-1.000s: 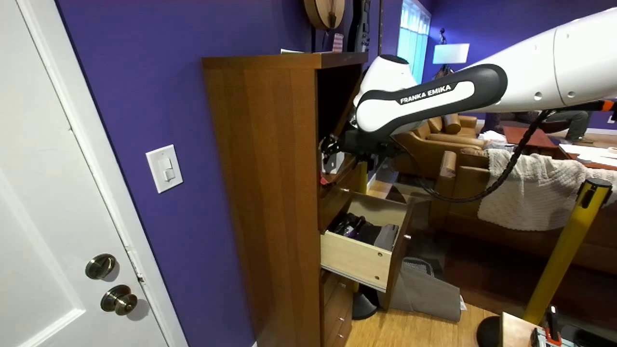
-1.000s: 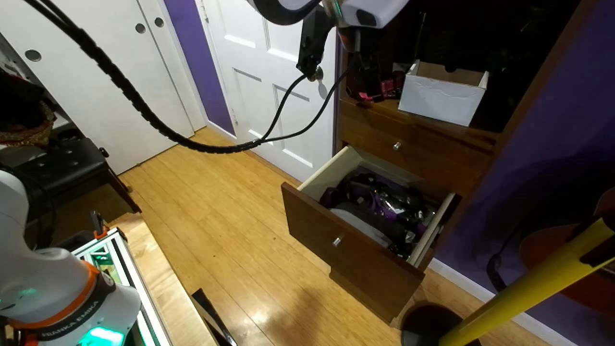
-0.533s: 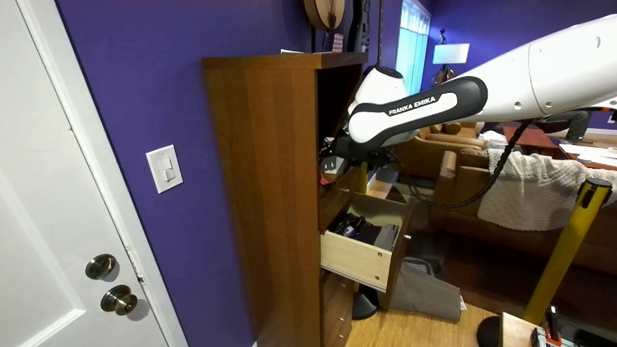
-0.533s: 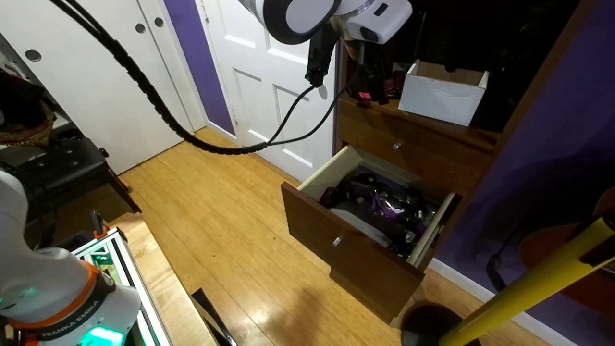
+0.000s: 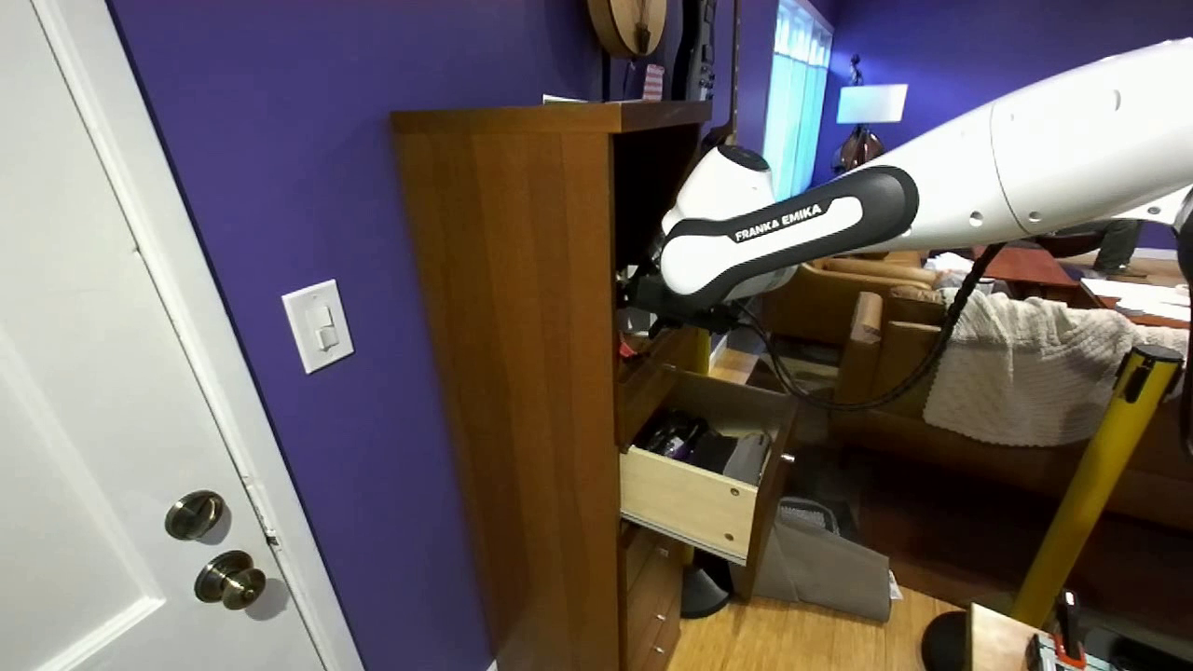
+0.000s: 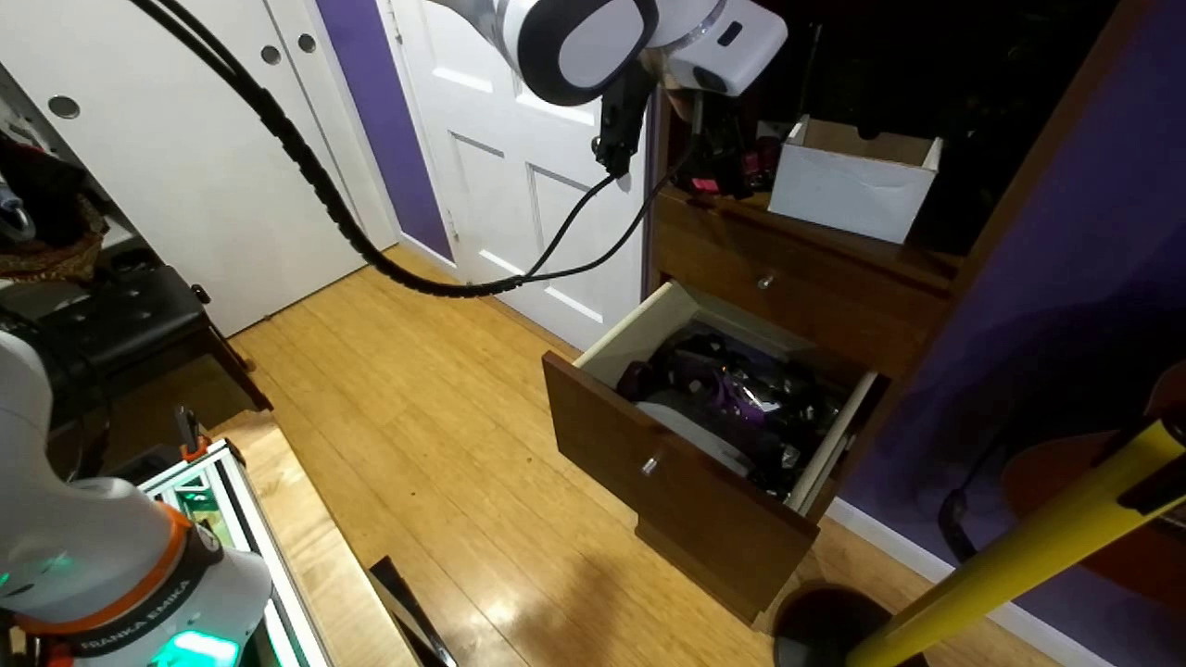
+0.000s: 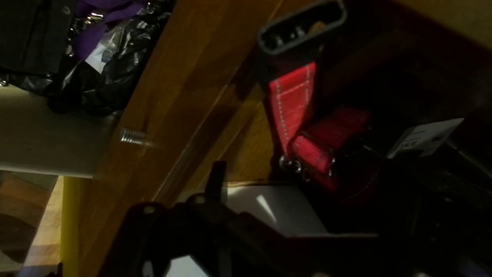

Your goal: Pick up the chain with a pink band and put it in the open drawer

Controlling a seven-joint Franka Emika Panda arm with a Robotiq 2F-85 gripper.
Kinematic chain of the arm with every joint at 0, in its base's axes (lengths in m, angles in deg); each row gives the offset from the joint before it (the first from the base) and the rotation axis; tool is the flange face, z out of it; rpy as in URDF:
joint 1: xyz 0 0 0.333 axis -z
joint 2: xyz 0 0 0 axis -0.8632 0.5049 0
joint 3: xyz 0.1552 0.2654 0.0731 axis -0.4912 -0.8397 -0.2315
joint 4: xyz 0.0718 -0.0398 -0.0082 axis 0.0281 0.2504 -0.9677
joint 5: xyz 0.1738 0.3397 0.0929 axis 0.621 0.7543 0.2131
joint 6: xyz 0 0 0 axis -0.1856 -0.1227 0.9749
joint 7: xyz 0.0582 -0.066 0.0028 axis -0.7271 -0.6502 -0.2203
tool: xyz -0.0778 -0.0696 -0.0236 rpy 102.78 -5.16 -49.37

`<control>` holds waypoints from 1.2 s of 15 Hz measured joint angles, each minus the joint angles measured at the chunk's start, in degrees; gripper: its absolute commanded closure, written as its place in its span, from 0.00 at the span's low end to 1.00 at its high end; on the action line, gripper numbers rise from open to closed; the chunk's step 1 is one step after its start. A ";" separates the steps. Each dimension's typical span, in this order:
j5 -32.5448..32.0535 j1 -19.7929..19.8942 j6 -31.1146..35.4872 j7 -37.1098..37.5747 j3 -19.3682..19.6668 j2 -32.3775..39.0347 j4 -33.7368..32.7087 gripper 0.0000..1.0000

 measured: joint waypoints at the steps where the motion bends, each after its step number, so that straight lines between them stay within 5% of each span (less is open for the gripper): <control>1: 0.08 -0.11 0.58 0.00 0.00 0.38 -0.10 0.00; 4: 0.55 -0.26 1.55 -0.08 0.00 1.52 -0.81 0.00; 6: 0.78 -0.33 1.82 -0.16 0.00 2.22 -1.38 0.26; 15: 1.86 -0.41 1.06 -3.21 -0.02 3.24 -2.43 0.96; 18: 1.86 -0.40 -1.65 -3.41 0.21 3.18 -3.26 0.95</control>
